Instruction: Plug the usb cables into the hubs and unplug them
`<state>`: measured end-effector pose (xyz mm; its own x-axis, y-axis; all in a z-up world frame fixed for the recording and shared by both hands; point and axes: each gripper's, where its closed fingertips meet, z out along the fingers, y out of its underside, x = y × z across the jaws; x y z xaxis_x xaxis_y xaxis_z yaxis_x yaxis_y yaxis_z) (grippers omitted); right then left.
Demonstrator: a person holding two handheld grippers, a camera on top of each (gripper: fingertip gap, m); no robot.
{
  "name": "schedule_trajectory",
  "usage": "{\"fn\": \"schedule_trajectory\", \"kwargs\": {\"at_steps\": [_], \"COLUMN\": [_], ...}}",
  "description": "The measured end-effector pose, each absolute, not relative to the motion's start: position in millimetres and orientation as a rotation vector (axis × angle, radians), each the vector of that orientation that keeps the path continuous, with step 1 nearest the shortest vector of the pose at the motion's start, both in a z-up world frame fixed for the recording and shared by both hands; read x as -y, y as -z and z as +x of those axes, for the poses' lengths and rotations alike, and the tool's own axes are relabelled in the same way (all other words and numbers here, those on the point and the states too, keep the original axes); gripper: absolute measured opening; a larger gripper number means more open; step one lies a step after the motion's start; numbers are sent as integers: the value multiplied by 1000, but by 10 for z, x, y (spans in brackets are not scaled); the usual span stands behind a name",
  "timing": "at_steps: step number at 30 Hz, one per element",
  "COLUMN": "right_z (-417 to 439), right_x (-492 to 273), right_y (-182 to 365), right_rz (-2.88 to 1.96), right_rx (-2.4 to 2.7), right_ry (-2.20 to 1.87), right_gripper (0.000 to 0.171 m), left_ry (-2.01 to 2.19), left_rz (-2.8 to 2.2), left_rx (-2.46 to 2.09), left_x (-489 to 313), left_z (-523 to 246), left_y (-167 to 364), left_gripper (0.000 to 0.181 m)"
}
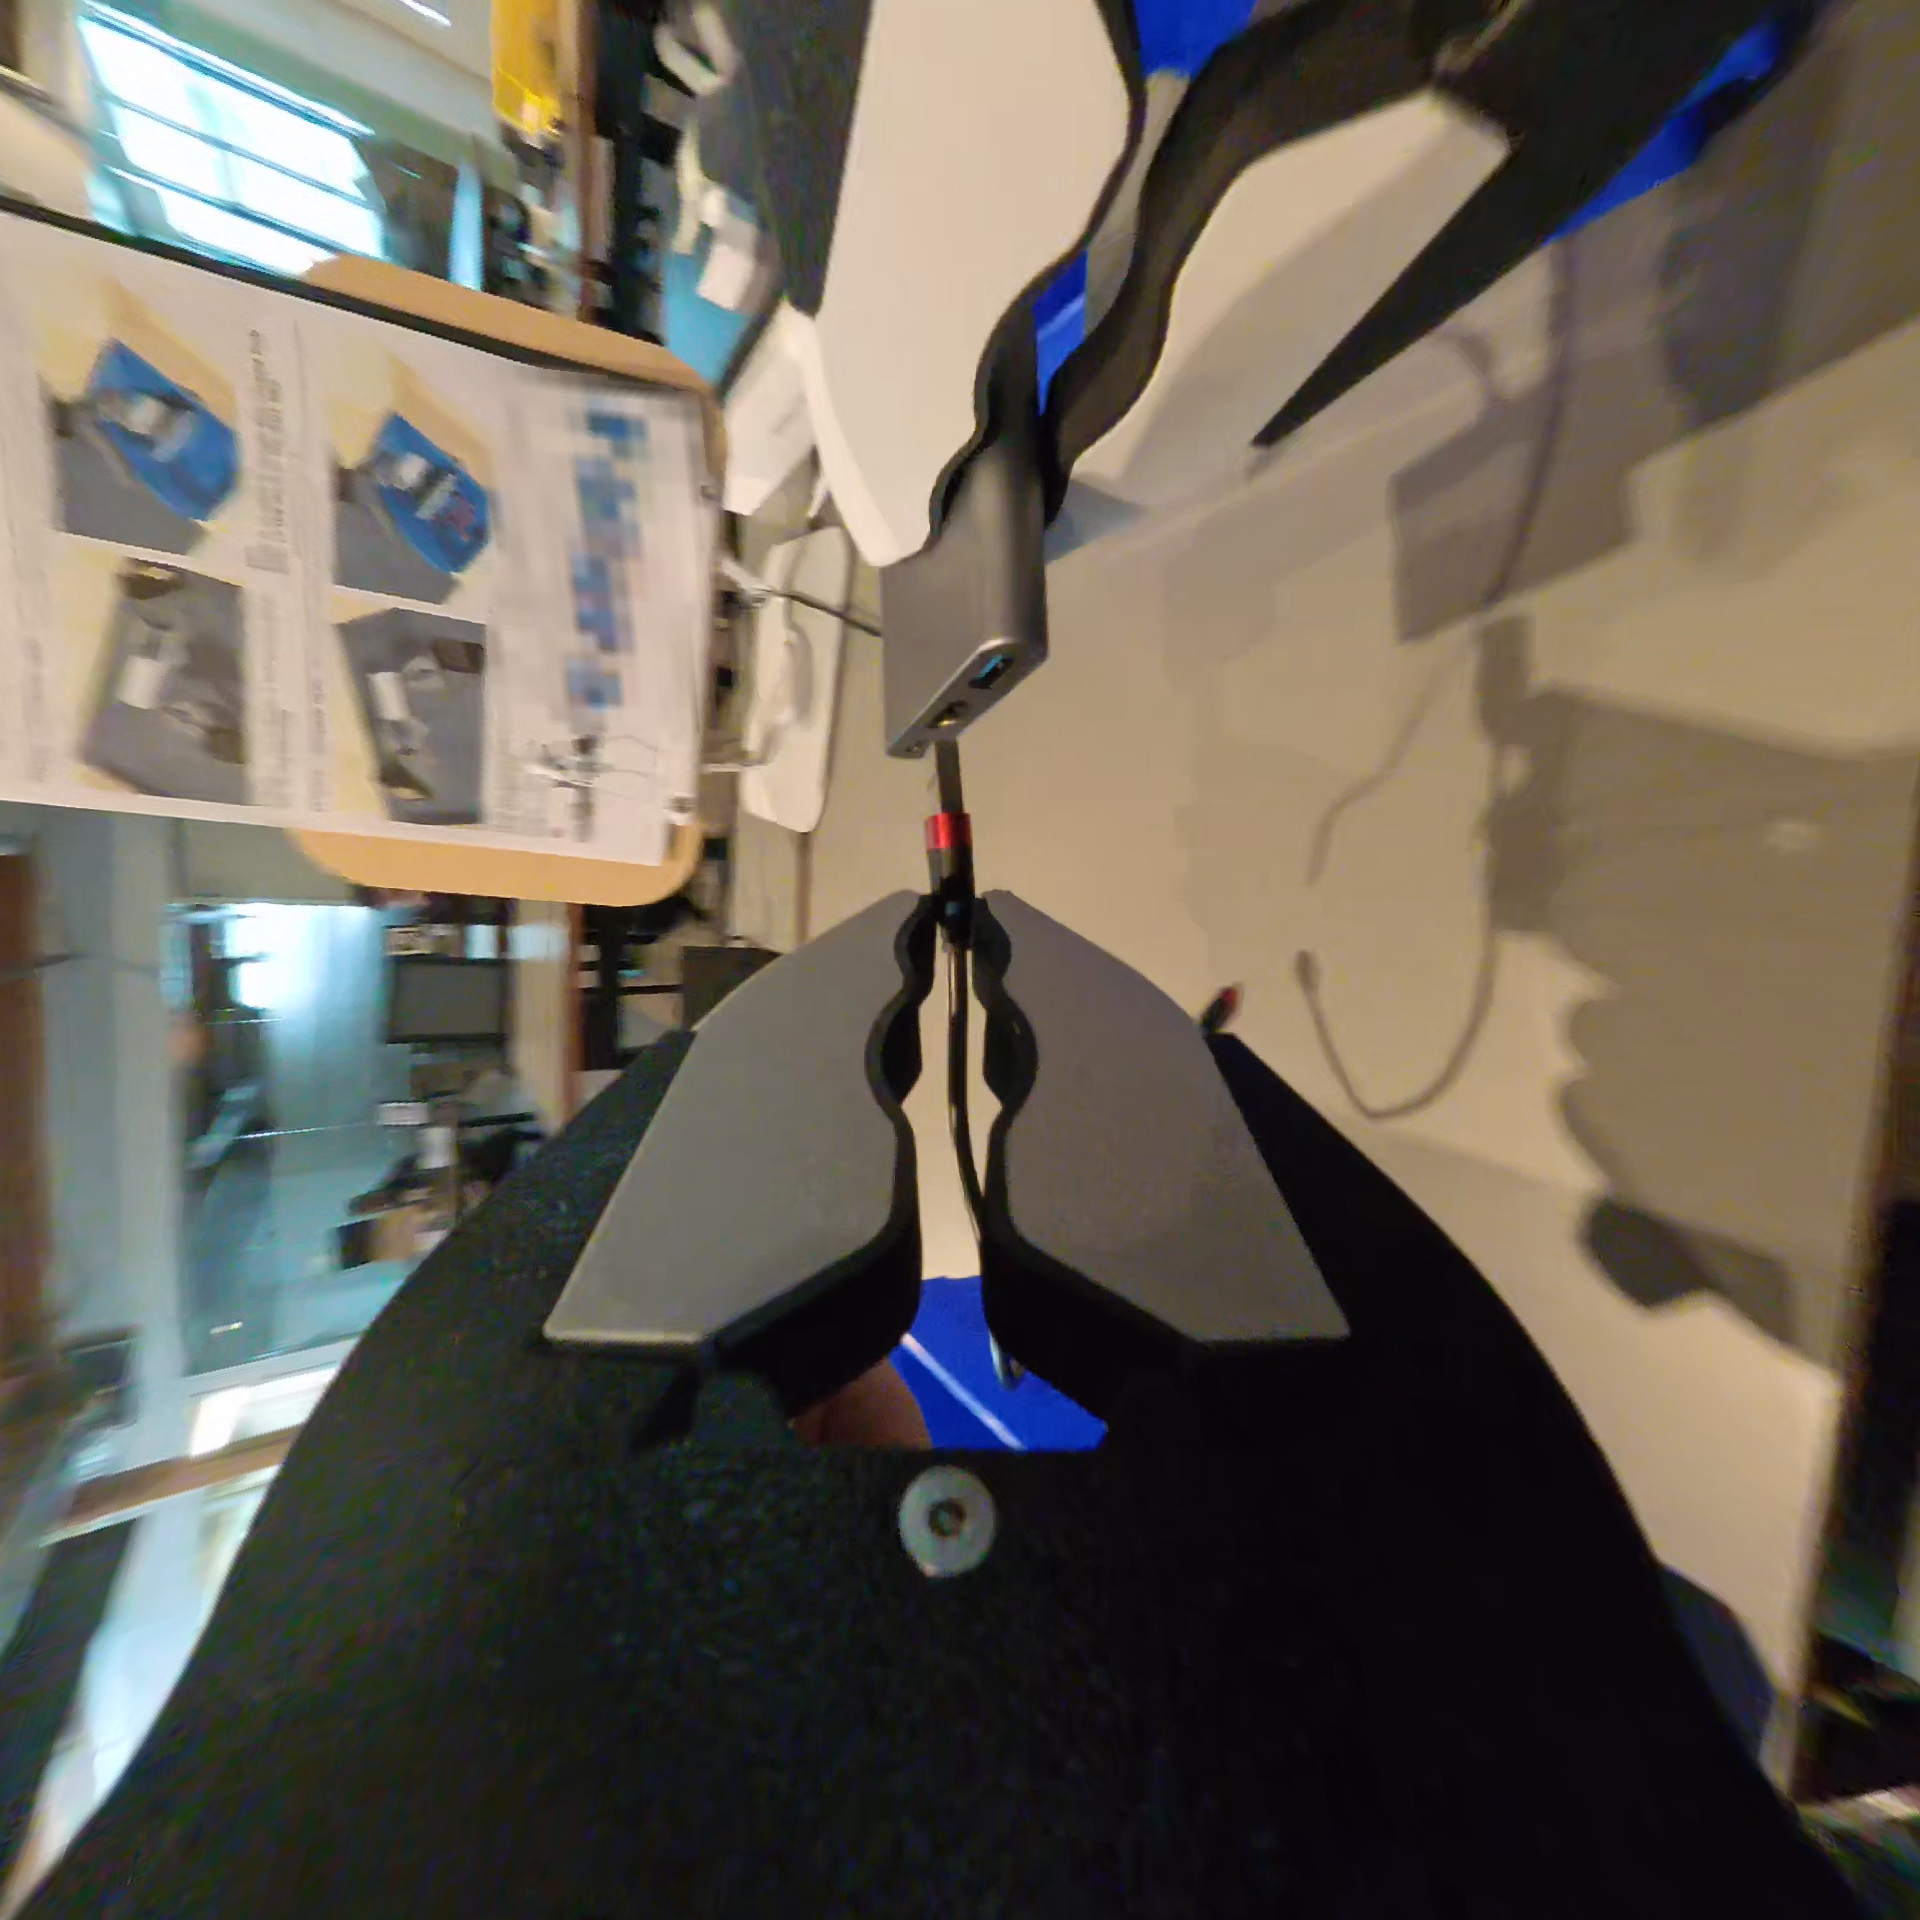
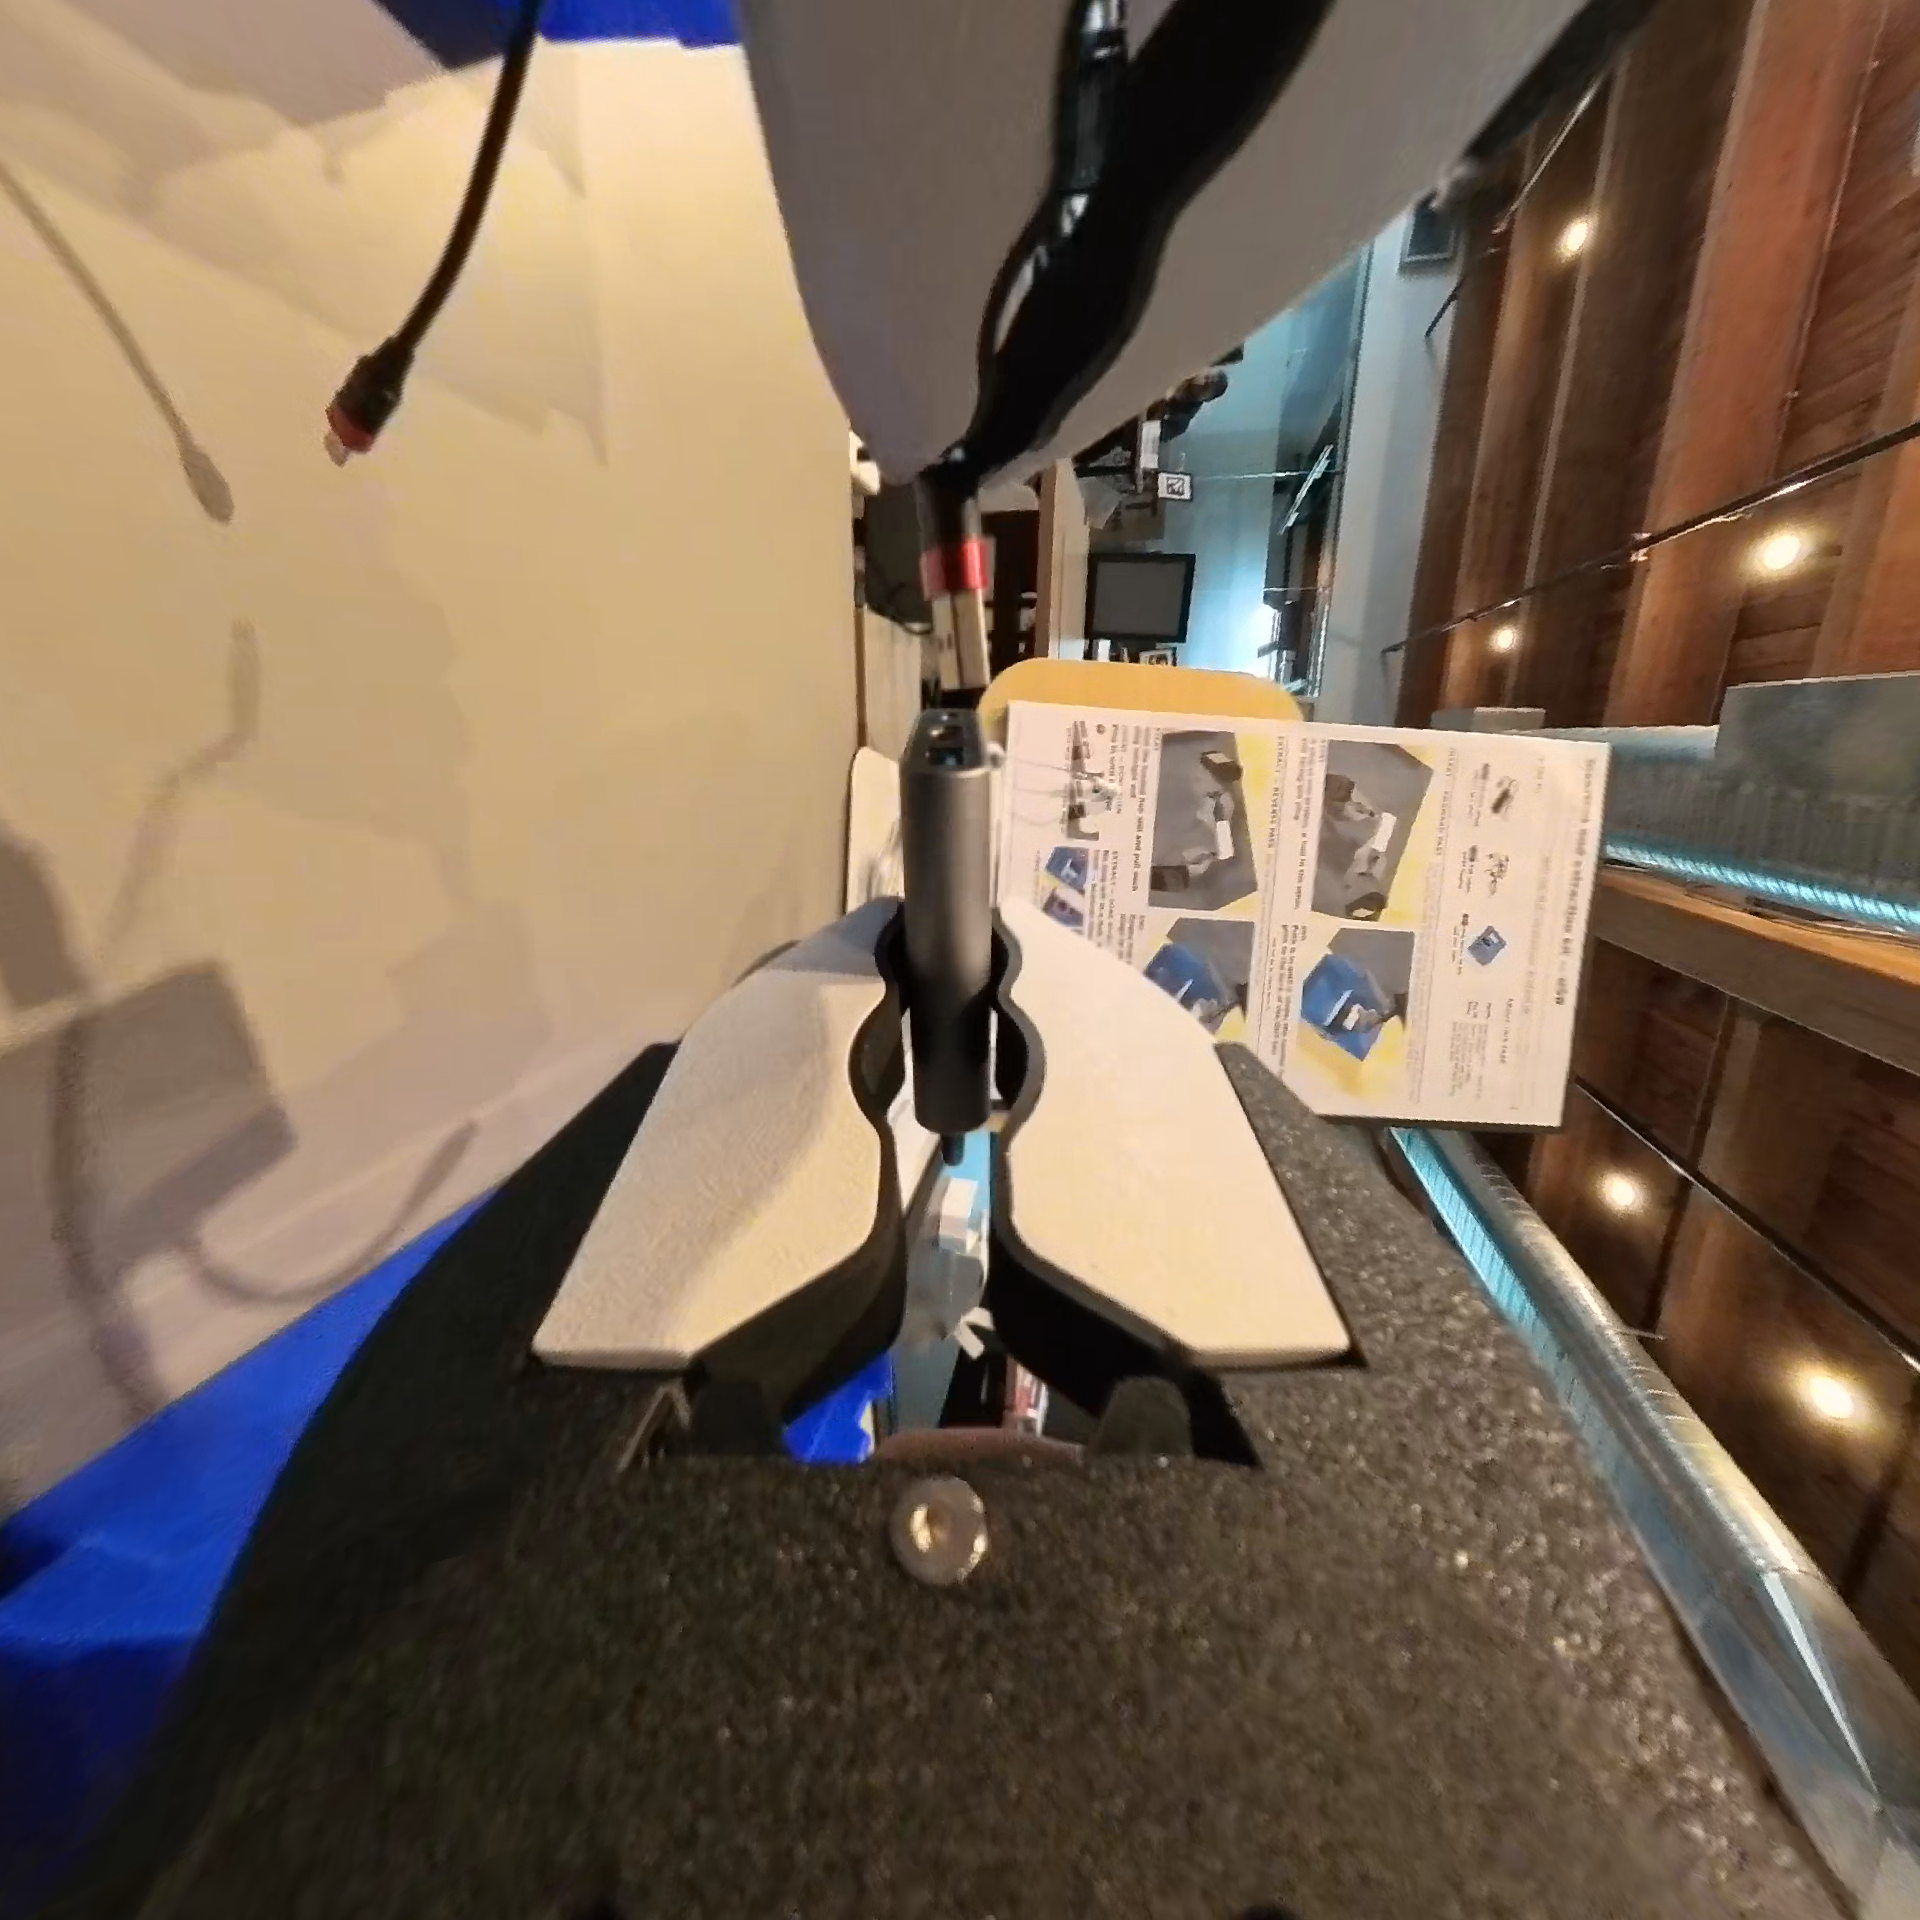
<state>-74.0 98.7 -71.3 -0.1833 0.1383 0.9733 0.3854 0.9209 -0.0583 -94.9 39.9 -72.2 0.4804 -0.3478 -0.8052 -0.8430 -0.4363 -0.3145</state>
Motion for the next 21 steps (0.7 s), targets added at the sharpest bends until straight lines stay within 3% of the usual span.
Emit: {"fn": "schedule_trajectory", "kwargs": {"at_steps": [5, 14, 21], "right_z": [-785, -778, -772], "right_x": [-1020, -1013, -935], "right_y": [841, 1085, 1152], "right_rz": [-387, -491, -524], "right_rx": [1821, 2025, 2072], "right_ry": [271, 178, 41], "right_gripper": [11, 12, 11], "left_ry": [-552, -595, -295], "left_rz": [-2149, -2296, -2483], "left_rx": [-963, -1098, -978], "left_x": [-351, -324, -342], "left_z": [-814, -879, -851], "left_y": [755, 930, 956], "left_gripper": [6, 6, 6]}}
